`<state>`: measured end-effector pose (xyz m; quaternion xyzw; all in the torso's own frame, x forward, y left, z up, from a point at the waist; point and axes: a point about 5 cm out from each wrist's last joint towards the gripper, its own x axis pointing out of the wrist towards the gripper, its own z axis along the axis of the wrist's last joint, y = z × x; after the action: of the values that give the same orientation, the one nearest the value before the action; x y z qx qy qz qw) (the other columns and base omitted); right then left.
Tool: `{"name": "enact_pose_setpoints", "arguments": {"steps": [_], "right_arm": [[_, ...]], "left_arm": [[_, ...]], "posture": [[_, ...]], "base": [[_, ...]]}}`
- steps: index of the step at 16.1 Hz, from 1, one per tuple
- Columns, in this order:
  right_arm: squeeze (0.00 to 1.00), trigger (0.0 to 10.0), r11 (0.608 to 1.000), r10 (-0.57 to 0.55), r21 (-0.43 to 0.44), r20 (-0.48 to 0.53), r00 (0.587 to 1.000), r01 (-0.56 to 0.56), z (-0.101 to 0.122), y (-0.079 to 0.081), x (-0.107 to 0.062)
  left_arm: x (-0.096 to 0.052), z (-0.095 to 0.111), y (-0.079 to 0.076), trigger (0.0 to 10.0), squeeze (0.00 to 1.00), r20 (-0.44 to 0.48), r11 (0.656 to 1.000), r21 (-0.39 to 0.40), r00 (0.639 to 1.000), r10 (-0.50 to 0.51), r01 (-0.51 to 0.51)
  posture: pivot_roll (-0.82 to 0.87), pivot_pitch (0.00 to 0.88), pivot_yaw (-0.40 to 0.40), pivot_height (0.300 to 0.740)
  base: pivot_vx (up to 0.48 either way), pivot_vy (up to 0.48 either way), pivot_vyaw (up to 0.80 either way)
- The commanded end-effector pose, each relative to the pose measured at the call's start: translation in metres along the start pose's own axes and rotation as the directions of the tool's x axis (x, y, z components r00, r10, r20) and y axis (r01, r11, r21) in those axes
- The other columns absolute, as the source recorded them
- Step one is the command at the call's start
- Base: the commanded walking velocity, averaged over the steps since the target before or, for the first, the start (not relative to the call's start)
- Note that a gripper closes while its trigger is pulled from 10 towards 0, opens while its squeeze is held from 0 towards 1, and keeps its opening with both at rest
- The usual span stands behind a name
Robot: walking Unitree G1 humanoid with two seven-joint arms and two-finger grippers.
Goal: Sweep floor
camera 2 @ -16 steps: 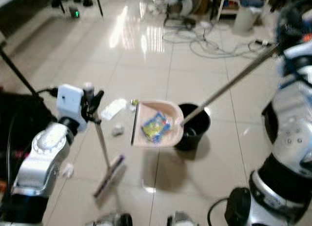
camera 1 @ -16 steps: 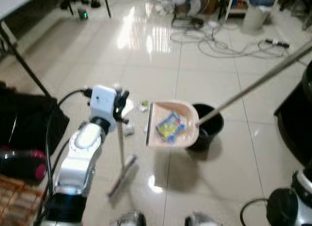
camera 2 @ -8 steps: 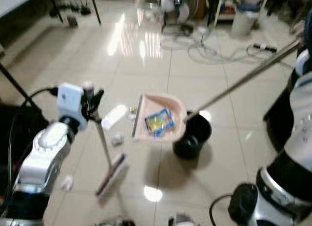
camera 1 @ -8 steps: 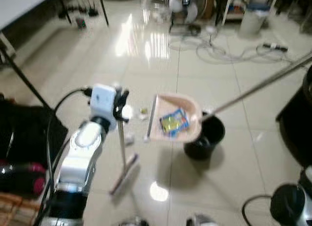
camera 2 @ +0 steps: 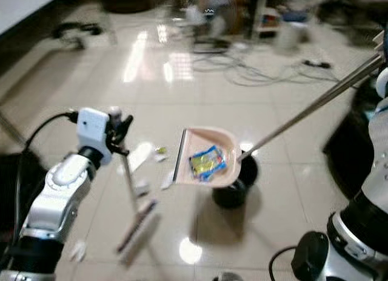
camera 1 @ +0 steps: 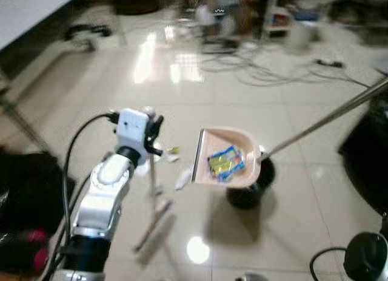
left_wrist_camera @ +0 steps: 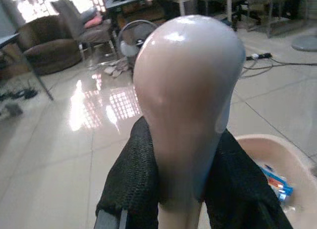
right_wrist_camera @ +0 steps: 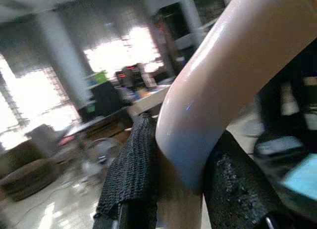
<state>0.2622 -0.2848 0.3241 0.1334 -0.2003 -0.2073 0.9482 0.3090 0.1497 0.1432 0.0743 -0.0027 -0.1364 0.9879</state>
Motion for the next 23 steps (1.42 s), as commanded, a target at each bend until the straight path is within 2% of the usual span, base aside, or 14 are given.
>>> {"name": "enact_pose_setpoints", "arguments": {"steps": [1, 12, 18, 19, 23], "right_arm": [[0.00, 10.0, 1.000, -0.007, 0.000, 0.045, 0.999, 0.007, 0.009, -0.002, -0.003], [0.00, 10.0, 1.000, -0.007, -0.005, 0.045, 0.999, 0.007, 0.006, -0.005, -0.005], [0.00, 10.0, 0.998, 0.005, -0.059, 0.020, 1.000, -0.004, -0.001, -0.003, -0.007], [0.00, 10.0, 0.998, 0.009, -0.068, 0.022, 1.000, -0.007, -0.001, -0.003, -0.007], [0.00, 10.0, 0.994, 0.026, -0.111, 0.055, 0.998, -0.020, 0.000, -0.003, -0.008]], "left_arm": [[0.003, 0.011, -0.004, 10.0, 0.00, 0.054, 1.000, -0.002, 0.998, -0.020, 0.020], [0.002, 0.008, -0.005, 10.0, 0.00, 0.056, 1.000, 0.002, 0.998, -0.023, 0.022], [0.004, 0.009, -0.006, 10.0, 0.00, 0.061, 1.000, 0.000, 0.998, -0.027, 0.027], [0.004, 0.008, -0.007, 10.0, 0.00, 0.053, 1.000, -0.021, 0.998, -0.020, 0.021], [0.000, 0.003, -0.006, 10.0, 0.00, 0.026, 1.000, -0.012, 1.000, -0.014, 0.014]], "posture": [[-0.13, 0.074, 0.054, 0.740], [-0.13, 0.053, 0.050, 0.740], [-0.13, 0.057, 0.052, 0.740], [-0.13, 0.061, 0.047, 0.740], [-0.12, 0.066, 0.045, 0.740]], "base": [[0.368, 0.000, 0.00], [0.364, 0.000, 0.00], [0.362, 0.000, 0.00], [0.000, 0.000, 0.00], [0.000, 0.000, 0.00]]}}
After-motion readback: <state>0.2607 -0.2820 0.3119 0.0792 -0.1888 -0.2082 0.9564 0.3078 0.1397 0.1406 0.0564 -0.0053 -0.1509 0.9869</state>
